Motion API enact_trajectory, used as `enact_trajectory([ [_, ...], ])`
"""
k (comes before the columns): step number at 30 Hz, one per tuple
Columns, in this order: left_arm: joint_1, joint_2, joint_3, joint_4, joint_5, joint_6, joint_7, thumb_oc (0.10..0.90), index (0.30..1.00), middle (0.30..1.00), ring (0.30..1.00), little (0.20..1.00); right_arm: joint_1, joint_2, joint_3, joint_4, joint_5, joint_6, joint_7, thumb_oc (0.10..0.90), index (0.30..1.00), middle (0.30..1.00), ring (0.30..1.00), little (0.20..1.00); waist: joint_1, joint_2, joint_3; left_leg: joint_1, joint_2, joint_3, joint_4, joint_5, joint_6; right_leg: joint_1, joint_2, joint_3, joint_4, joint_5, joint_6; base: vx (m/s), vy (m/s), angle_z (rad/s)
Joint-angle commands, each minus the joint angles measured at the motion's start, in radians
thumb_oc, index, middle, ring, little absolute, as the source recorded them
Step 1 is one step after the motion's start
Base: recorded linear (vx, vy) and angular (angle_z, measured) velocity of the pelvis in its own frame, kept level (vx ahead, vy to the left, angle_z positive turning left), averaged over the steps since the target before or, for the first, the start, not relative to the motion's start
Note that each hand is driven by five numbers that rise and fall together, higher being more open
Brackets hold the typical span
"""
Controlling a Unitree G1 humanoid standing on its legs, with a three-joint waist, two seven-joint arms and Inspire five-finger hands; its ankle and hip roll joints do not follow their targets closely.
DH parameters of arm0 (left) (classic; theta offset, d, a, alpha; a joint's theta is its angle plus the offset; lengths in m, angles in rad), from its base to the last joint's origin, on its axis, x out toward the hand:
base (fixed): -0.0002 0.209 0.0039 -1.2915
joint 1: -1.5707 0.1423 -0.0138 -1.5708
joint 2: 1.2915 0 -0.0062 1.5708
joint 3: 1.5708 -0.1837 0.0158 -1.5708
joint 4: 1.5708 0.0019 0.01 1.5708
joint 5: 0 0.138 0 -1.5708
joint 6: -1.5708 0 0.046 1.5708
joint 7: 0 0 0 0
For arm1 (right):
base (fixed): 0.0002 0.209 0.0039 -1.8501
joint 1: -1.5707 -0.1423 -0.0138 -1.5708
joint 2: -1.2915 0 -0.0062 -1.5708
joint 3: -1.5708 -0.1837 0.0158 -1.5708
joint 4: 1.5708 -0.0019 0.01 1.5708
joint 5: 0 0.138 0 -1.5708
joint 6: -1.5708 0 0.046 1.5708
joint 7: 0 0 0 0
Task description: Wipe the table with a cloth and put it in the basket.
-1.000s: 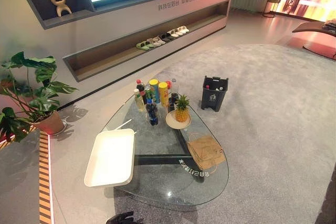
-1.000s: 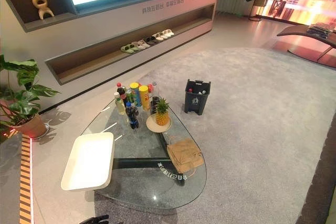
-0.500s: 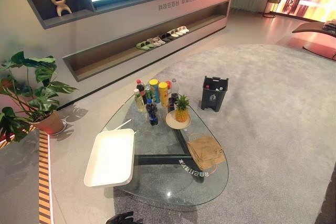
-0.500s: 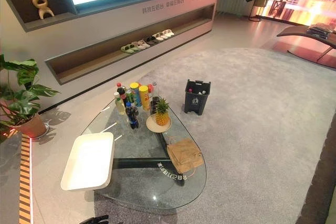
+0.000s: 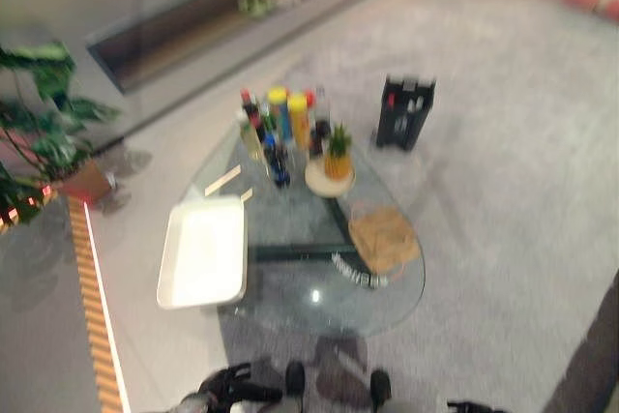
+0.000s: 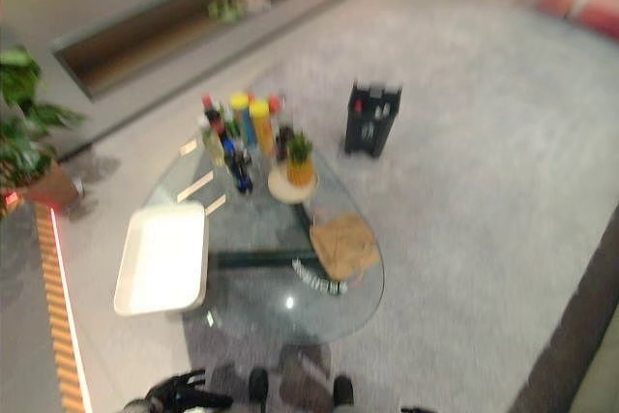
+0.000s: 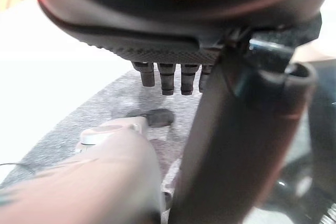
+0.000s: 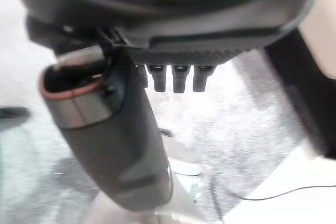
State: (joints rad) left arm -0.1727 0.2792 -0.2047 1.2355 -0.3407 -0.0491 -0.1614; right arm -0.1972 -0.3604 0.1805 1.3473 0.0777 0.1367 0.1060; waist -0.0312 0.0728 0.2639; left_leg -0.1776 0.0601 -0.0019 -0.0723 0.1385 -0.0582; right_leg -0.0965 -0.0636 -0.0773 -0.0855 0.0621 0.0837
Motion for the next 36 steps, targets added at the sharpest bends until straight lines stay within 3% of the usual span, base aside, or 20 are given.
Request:
enact_trajectory([
  [1,-0.053,0.032,0.009,-0.018,-0.075,-0.055,0.025,0.8,0.9,0.9,0.9,0.9,-0.028,-0.015,0.046,-0.013,0.019,0.034,-0.014,0.8,0.9,0.9,0.9,0.9,0.024,-0.047,0.074,-0.014,-0.089,0.009,-0.015,-0.062,0.043,-0.109,0.034,0.005,0.008,0.042,-0.003,-0.17,0.0,0.01],
  [8,-0.138,0.07,0.011,-0.066,-0.198,-0.091,0.049,0.8,0.9,0.9,0.9,0.9,-0.082,-0.045,0.092,-0.063,0.087,0.02,-0.047,0.8,0.9,0.9,0.9,0.9,0.037,-0.052,0.176,-0.123,-0.1,-0.012,-0.011,-0.015,0.037,-0.239,0.03,-0.014,0.077,0.043,-0.01,-0.11,-0.01,-0.01],
  [14,-0.171,0.095,0.016,-0.101,-0.242,-0.113,0.06,0.8,0.9,0.9,0.9,0.9,-0.108,-0.071,0.084,-0.103,0.128,-0.026,-0.083,0.8,0.9,0.9,0.9,0.9,0.036,-0.063,0.254,-0.327,-0.129,-0.019,0.221,-0.045,0.034,-0.414,0.021,-0.039,0.267,-0.001,-0.026,-0.14,-0.05,0.04],
  [17,-0.178,0.102,0.015,-0.111,-0.26,-0.108,0.065,0.8,0.9,0.9,0.9,0.9,-0.118,-0.073,0.089,-0.112,0.134,-0.046,-0.108,0.8,0.9,0.9,0.9,0.9,0.036,-0.066,0.256,-0.408,-0.139,-0.024,0.301,-0.063,0.036,-0.485,0.024,-0.039,0.329,-0.019,-0.034,-0.06,-0.052,0.12],
  [26,-0.172,0.102,0.018,-0.142,-0.309,-0.121,0.068,0.8,0.9,0.9,0.9,0.9,-0.135,-0.086,0.072,-0.181,0.118,-0.21,-0.306,0.8,0.9,0.9,0.9,0.9,0.031,-0.058,0.256,-0.628,-0.133,-0.016,0.593,-0.172,0.061,-0.703,0.044,-0.024,0.591,-0.113,-0.073,-0.02,-0.03,0.09],
  [34,-0.16,0.098,0.021,-0.135,-0.328,-0.141,0.064,0.8,0.9,0.9,0.9,0.9,-0.143,-0.091,0.054,-0.204,0.105,-0.254,-0.335,0.8,0.9,0.9,0.9,0.9,0.035,-0.059,0.256,-0.724,-0.115,-0.004,0.728,-0.229,0.062,-0.784,0.043,-0.033,0.743,-0.169,-0.1,-0.03,-0.013,-0.01],
  [35,-0.154,0.098,0.023,-0.13,-0.326,-0.143,0.061,0.8,0.9,0.9,0.9,0.9,-0.14,-0.09,0.057,-0.201,0.11,-0.258,-0.336,0.8,0.9,0.9,0.9,0.9,0.037,-0.059,0.256,-0.718,-0.114,-0.006,0.751,-0.265,0.058,-0.778,0.044,-0.03,0.767,-0.201,-0.094,0.05,-0.011,-0.08],
  [36,-0.153,0.098,0.023,-0.129,-0.327,-0.145,0.06,0.8,0.9,0.9,0.9,0.9,-0.14,-0.09,0.057,-0.201,0.108,-0.262,-0.339,0.8,0.9,0.9,0.9,0.9,0.038,-0.059,0.256,-0.723,-0.113,-0.006,0.757,-0.266,0.056,-0.782,0.043,-0.032,0.773,-0.203,-0.095,0.06,-0.011,-0.02],
])
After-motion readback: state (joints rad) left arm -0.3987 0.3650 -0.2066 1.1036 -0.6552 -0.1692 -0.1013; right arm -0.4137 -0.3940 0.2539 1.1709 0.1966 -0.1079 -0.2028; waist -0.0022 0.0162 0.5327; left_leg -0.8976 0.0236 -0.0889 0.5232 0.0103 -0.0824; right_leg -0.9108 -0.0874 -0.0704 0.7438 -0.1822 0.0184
